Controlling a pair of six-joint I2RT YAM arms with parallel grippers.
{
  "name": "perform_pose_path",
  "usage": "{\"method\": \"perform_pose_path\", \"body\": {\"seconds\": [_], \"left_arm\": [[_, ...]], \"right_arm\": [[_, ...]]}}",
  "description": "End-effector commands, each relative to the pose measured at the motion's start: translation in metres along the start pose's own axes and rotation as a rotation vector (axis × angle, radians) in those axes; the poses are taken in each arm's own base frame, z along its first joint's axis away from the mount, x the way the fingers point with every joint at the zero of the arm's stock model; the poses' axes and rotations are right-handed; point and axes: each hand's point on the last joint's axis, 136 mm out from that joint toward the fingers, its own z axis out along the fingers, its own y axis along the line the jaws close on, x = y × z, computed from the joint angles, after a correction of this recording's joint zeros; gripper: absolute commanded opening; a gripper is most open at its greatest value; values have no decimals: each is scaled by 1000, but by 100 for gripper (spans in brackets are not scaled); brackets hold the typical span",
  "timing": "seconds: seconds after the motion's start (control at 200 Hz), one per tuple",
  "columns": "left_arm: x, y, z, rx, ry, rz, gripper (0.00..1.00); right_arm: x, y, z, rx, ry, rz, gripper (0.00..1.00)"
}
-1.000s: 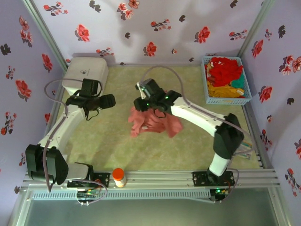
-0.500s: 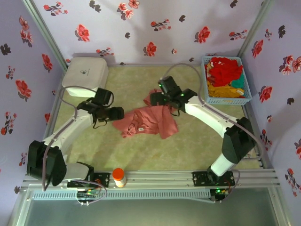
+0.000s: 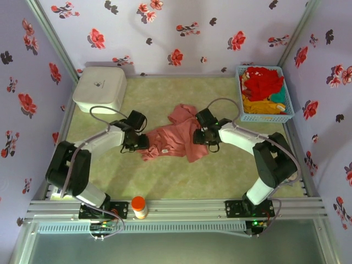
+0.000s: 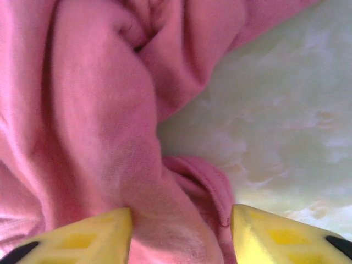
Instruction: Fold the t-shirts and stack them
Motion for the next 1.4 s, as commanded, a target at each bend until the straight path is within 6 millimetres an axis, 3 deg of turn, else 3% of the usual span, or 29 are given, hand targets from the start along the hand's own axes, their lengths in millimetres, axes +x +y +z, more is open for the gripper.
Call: {"method": "perform_pose_path", "body": {"seconds": [0.0, 0.12, 0.17, 0.34, 0.445, 0.485, 0.545, 0.63, 0.755, 0.835, 1.005, 1.135, 1.165, 1.27, 1.395], "left_arm": [[-33, -5, 0, -36, -70, 48, 20], [-56, -6, 9, -68, -66, 84, 6], [-67, -4, 12, -92, -66, 98, 0], [-107, -2, 11, -147, -111, 150, 0], [-116, 5, 5, -173, -110, 156, 11], [-117, 7, 1, -172, -118, 153, 19], [-116, 8, -8, -168, -132, 144, 39], [-108, 12, -22, -166, -138, 131, 52], [-87, 20, -39, -155, -136, 101, 57], [-70, 22, -44, -133, -124, 78, 57], [-37, 21, -47, -112, -104, 77, 58], [-21, 20, -39, -107, -78, 84, 60], [-19, 19, -37, -105, -72, 88, 60], [-17, 14, -33, -90, -66, 94, 62], [-25, 8, -34, -65, -91, 104, 63]], "right_arm": [[11, 8, 7, -63, 24, 29, 28], [21, 3, 0, -72, 29, 48, 0], [23, 3, -7, -85, 23, 68, 0], [28, 35, -39, -205, -2, 95, 0], [16, 66, -64, -277, -22, 90, 0], [9, 78, -72, -306, -34, 91, 0], [-9, 96, -87, -352, -70, 99, 0], [-42, 121, -110, -426, -143, 118, 0], [-98, 160, -143, -526, -270, 96, 0], [-132, 180, -153, -582, -316, 104, 0], [-201, 200, -139, -690, -376, 245, 0], [-229, 210, -98, -689, -331, 288, 0], [-230, 210, -85, -669, -315, 286, 5], [-236, 208, -58, -645, -267, 265, 44], [-234, 184, -53, -585, -247, 225, 71]]}}
